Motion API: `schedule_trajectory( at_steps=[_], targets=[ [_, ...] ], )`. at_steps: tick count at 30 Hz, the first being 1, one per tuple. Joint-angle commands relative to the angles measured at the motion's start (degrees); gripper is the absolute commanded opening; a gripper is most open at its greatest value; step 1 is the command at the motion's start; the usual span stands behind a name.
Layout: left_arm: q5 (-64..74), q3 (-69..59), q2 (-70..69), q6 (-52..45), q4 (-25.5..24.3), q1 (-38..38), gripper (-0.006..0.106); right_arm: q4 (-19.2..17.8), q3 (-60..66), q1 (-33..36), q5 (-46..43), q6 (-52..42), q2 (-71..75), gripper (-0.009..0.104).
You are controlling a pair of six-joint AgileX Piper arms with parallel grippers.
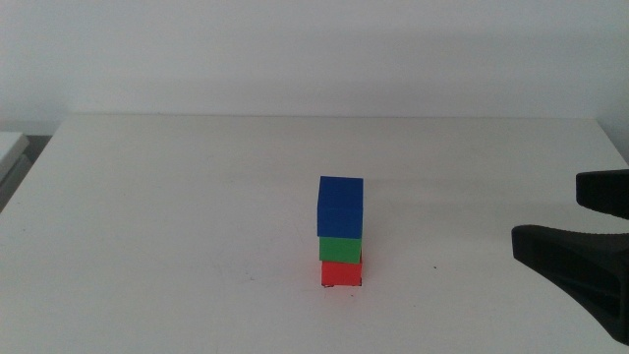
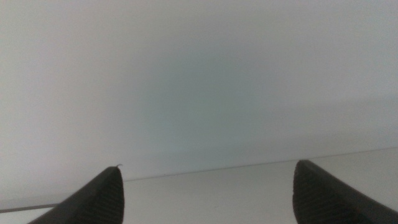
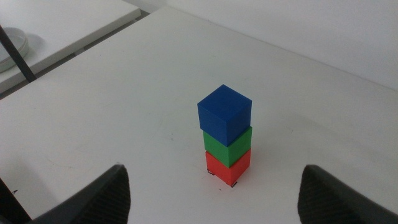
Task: Stack red cubes first, then green, then blue cubes in a specific spot.
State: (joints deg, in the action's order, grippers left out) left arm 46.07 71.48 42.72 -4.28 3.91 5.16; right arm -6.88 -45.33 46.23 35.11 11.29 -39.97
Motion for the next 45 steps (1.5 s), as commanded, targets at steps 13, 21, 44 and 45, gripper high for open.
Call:
schedule_trajectory(
  at_steps=[13,21,44,45],
  targets=[
    [-0.12,-5.95,-0.98,-0.24,1.10,-0.04,0.091,3.42,2.83,0.02,-0.63,-0.71,0.27,0.092],
    [-29.08,-26.79,-9.65,-0.24,1.10,-0.04,0.091,6.88,11.19,-11.46,-11.38,-0.71,3.33,0.092],
    [-41.16,-71.48,-42.72,-0.24,3.60,-0.04,0.091,2.60,42.92,-38.25,-19.45,-0.71,39.97,0.092],
    [-41.16,-71.48,-42.72,-0.24,3.60,-0.04,0.091,2.60,43.47,-38.25,-19.46,-0.71,39.97,0.092]
  ],
)
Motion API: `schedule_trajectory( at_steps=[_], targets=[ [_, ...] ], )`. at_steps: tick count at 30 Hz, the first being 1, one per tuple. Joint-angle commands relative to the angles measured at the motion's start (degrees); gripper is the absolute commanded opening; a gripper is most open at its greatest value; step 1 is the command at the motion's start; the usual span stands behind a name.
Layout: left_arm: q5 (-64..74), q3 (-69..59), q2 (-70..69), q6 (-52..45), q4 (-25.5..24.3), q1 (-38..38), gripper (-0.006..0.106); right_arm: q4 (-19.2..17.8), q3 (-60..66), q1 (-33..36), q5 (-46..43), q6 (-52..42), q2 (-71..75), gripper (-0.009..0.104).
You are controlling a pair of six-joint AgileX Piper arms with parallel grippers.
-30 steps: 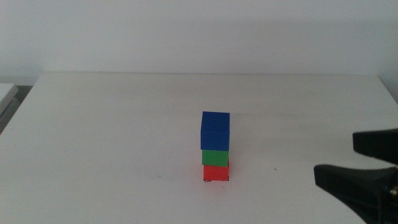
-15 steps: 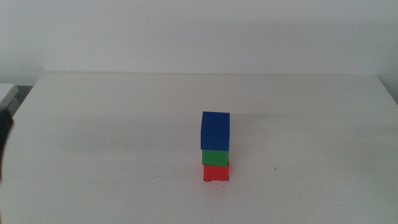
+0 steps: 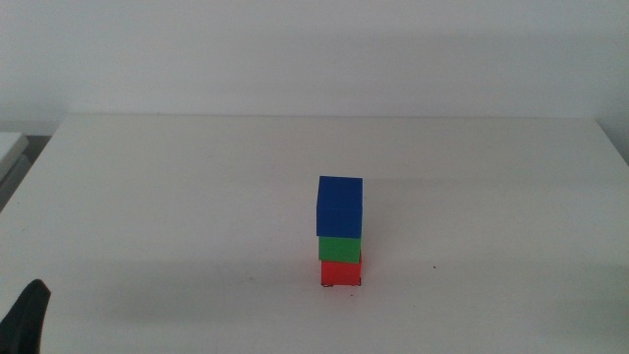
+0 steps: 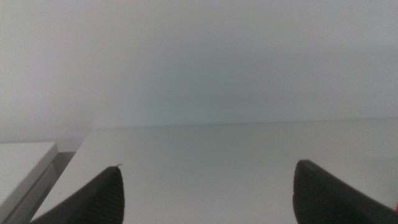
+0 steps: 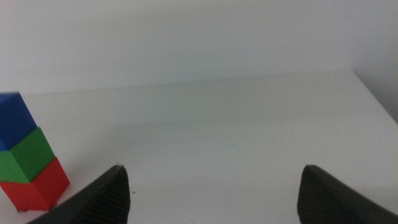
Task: Stack red cubes first, then green, then blue cubes in a specific spot.
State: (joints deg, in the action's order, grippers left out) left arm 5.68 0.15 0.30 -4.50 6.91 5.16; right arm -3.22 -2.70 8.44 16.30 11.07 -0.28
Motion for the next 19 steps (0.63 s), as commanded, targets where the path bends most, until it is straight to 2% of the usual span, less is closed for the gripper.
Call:
schedule_trajectory(
  at_steps=[1,4,9,19],
  targets=[
    [-0.77,-0.15,-0.30,-0.02,0.59,-0.04,0.091,-1.06,1.32,-0.46,-0.96,-0.49,0.28,0.092],
    [-1.01,-0.15,-0.30,-0.02,0.59,-0.04,0.091,-1.06,2.62,-0.46,-1.19,-0.49,0.28,0.092],
    [-1.28,-0.15,-0.30,-0.02,0.59,-0.04,0.091,-3.27,2.70,-0.46,-1.71,-0.49,0.28,0.092],
    [-1.71,-0.15,-0.30,-0.02,0.47,-0.04,0.091,-3.78,2.70,-0.46,-1.20,-0.49,0.28,0.092]
  ],
)
